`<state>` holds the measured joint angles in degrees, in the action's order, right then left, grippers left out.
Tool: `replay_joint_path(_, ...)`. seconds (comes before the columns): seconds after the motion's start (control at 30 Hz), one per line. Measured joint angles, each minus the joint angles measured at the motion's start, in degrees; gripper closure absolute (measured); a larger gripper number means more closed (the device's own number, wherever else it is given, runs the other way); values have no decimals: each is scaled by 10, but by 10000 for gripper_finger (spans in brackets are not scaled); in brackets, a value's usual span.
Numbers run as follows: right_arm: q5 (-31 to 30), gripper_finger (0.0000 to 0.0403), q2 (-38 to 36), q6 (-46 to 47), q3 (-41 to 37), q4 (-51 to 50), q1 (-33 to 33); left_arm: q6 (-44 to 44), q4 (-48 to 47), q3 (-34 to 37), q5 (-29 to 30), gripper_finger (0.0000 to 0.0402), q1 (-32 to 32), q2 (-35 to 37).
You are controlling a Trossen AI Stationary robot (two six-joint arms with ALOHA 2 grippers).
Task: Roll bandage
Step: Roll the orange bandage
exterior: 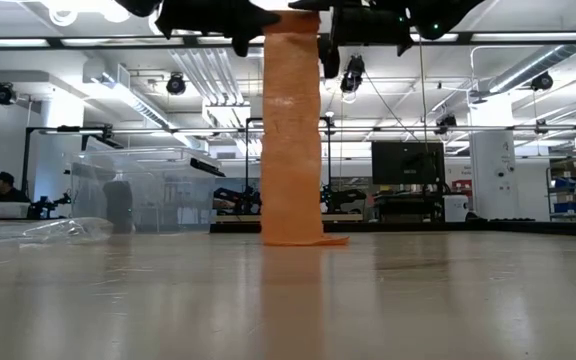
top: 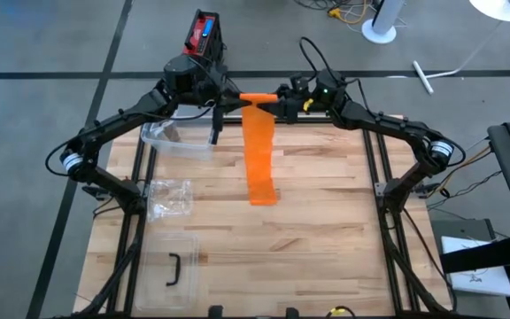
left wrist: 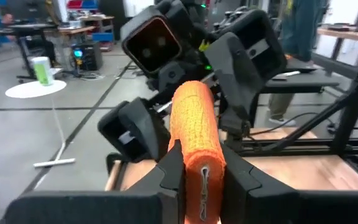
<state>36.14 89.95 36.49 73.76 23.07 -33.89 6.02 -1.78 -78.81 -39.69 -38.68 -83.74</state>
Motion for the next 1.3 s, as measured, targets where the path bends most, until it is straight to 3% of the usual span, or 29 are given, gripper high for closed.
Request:
replay_joint_path(0.2, 0, 142, 0, 38, 0, -1, 0, 24, 3, 8, 44, 354, 0, -2)
replay_joint_path(0.83, -16, 190, 0, 60, 0, -6, -1, 54, 11, 8, 37, 354, -1, -12)
replay_joint_path(1.1, -17, 251, 0, 32, 0, -4, -1, 34, 9, 8, 12, 346, -2, -12)
replay_joint_path(1.3, -32, 335, 0, -1, 0, 1, -1, 25, 1, 8, 11, 293, -9, -4)
